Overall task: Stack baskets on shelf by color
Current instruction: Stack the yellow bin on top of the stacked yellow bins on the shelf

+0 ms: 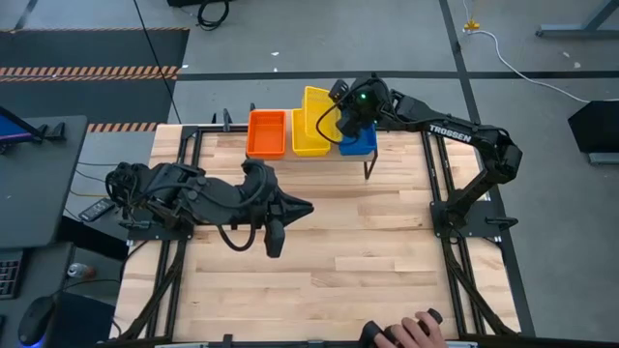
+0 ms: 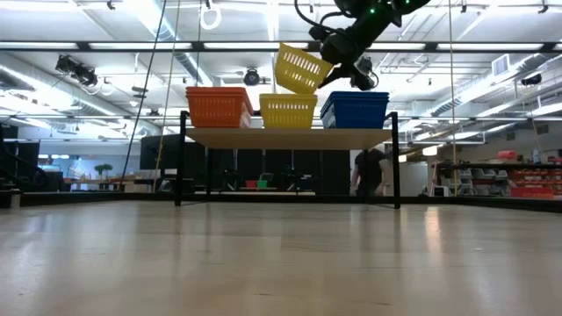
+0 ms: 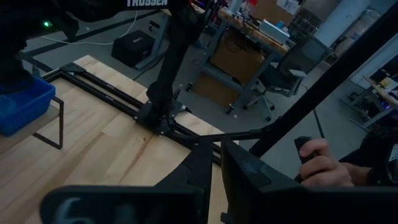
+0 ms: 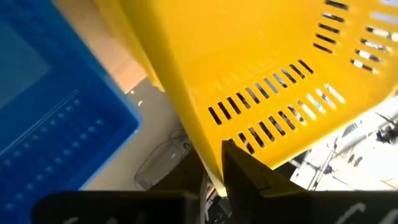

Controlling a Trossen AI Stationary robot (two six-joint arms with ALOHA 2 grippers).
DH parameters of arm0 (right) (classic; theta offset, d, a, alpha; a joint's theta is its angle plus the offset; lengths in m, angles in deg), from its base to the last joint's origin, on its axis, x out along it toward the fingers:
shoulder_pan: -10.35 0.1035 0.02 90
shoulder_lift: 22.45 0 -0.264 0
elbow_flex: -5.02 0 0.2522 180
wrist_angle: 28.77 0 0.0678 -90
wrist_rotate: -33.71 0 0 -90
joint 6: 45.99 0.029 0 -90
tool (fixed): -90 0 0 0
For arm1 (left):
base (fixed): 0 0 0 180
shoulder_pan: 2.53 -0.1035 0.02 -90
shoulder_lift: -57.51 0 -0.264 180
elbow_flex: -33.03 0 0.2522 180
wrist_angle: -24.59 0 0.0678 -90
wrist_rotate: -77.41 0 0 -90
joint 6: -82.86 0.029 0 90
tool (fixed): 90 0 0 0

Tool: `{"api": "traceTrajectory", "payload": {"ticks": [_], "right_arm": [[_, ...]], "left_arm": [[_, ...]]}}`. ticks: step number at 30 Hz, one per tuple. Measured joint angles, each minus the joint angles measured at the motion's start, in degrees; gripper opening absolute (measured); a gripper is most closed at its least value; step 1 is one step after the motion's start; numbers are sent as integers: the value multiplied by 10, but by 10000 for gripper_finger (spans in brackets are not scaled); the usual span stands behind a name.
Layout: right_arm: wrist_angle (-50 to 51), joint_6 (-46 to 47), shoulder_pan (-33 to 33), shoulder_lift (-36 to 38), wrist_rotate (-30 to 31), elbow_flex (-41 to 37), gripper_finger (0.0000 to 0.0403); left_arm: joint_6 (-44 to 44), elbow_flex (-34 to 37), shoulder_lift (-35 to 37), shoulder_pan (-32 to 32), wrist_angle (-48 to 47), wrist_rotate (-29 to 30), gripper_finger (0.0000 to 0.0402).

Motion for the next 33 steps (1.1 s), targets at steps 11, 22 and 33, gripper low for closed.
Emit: {"api": "traceTrajectory", "payload": {"ticks": [11, 22, 33], "right_arm": [[-1, 47, 0, 0, -59, 0, 64], [-1, 76, -15, 0, -78, 0, 64], [-10, 160, -19, 0, -123, 0, 76]], "left_arm": [[-2, 0, 0, 0, 28, 0, 39], [-17, 0, 0, 0, 31, 0, 38], [-16, 0, 0, -3, 30, -1, 38]]}}
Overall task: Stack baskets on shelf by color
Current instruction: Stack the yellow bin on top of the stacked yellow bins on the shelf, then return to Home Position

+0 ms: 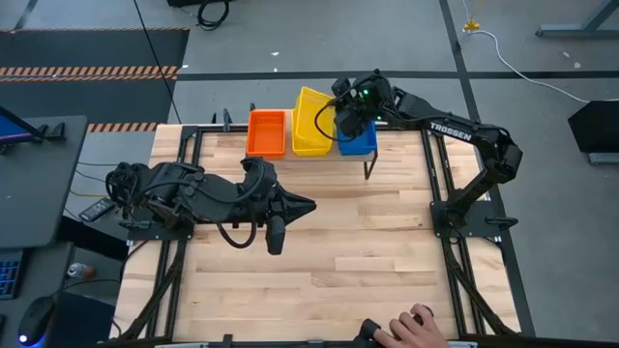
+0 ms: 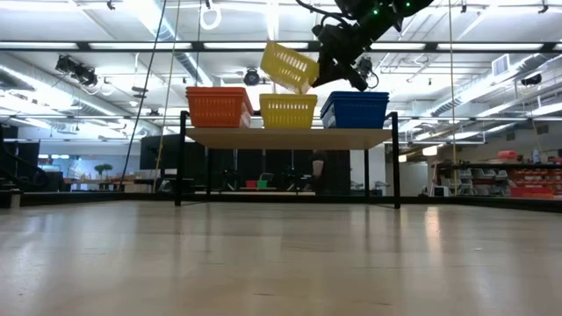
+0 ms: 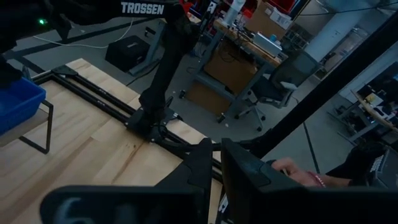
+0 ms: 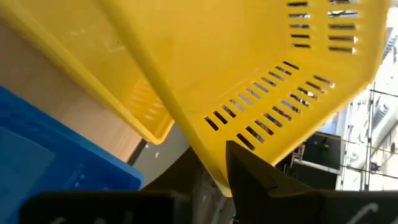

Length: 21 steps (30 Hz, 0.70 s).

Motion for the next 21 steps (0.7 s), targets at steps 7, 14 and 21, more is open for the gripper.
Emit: {"api": "traceTrajectory", "payload": {"ticks": [7, 14, 21], "right_arm": [[1, -5, -4, 0, 0, 0, 150], [-28, -7, -3, 1, 42, 0, 214], [-56, 193, 8, 46, 170, 0, 219]], "left_arm": [[4, 0, 0, 0, 0, 0, 38], [4, 0, 0, 0, 0, -5, 38], [4, 0, 0, -3, -40, -9, 38]]}}
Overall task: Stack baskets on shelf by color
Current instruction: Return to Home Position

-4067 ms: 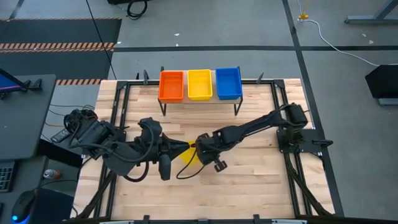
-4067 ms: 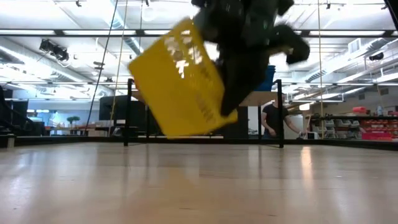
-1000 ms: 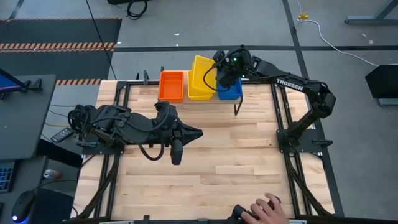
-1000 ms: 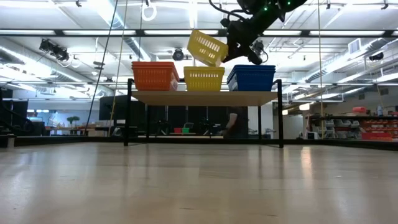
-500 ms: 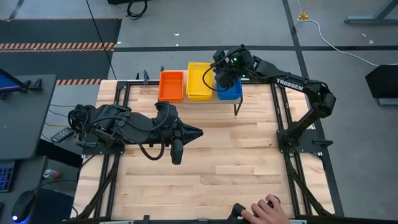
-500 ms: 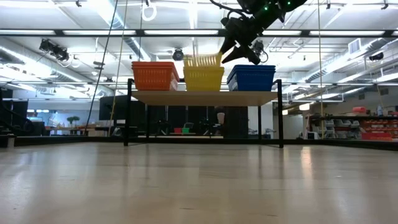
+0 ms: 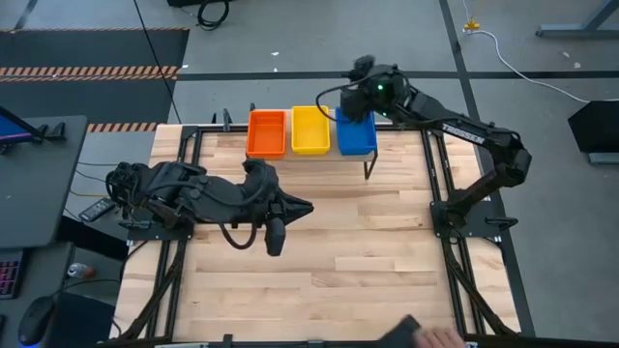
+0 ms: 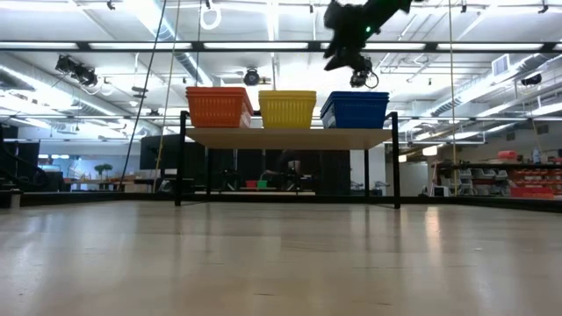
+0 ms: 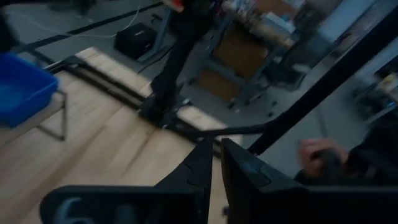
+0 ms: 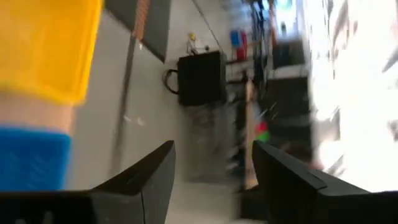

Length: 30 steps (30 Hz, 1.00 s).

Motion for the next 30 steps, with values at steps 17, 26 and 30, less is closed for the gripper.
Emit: {"api": "traceTrajectory", "payload": {"ticks": [17, 26, 30], "right_arm": [[325, 713, 142, 214, -154, 0, 207], [387, 779, 172, 329, -137, -26, 71], [377, 792, 172, 372, -173, -81, 11]], "left_arm": [[125, 0, 13, -94, -95, -36, 23], [135, 0, 18, -123, -162, 88, 4], [138, 0, 18, -120, -160, 76, 3]]}}
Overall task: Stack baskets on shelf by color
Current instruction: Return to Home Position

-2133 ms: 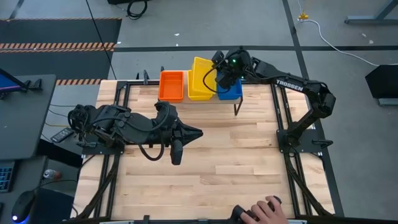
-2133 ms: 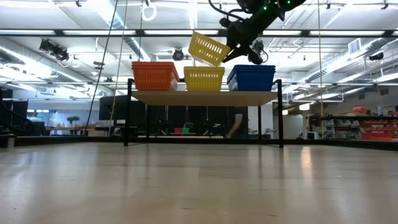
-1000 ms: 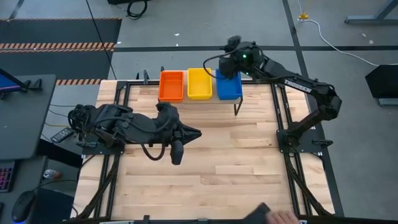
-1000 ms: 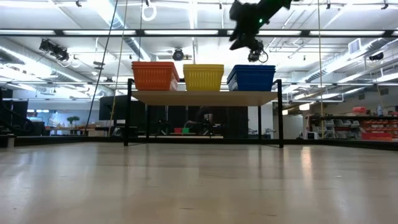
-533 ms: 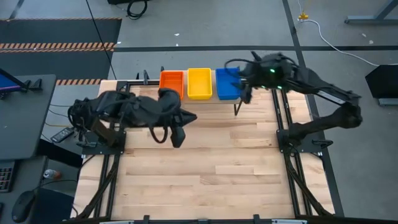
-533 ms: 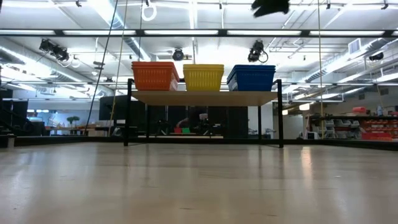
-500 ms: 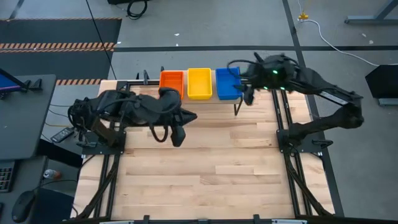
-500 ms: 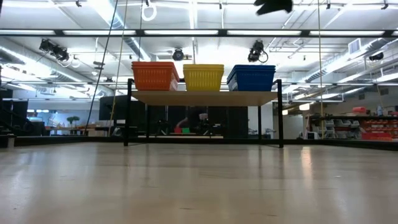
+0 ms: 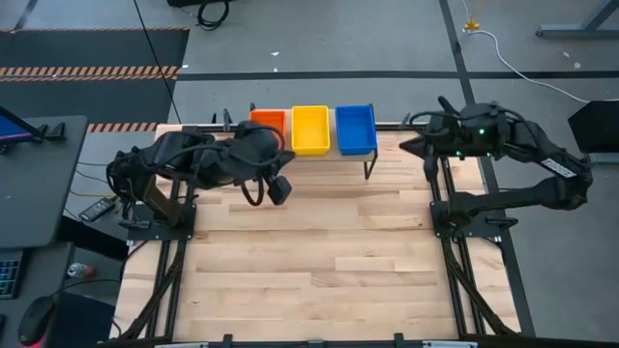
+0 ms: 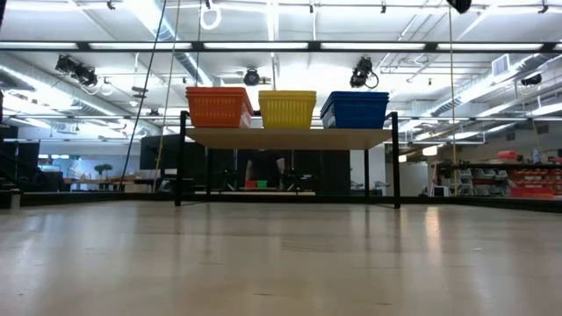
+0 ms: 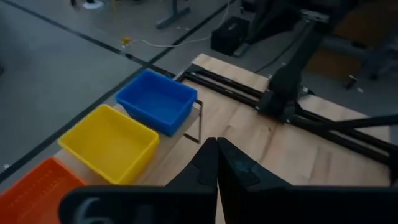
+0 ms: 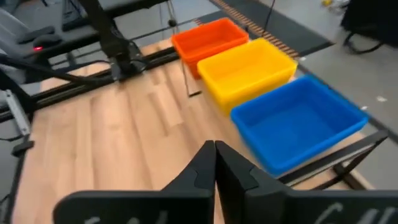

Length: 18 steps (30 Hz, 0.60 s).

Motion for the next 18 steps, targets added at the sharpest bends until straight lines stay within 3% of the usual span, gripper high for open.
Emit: {"api": "traceTrajectory", "payload": {"ticks": [3, 7, 11, 18], "right_arm": [[-50, 38, 0, 33, -28, -65, 12], [-160, 95, 0, 91, -41, -158, 6], [-249, 138, 0, 144, -35, -240, 5], [-359, 196, 0, 198, -39, -361, 3]], "left_arm": [[12, 33, 3, 0, 36, -29, 2], [36, 144, 32, -9, 148, -109, 2], [24, 302, 98, -27, 293, -187, 1], [-17, 603, 262, -52, 548, -220, 1]]}}
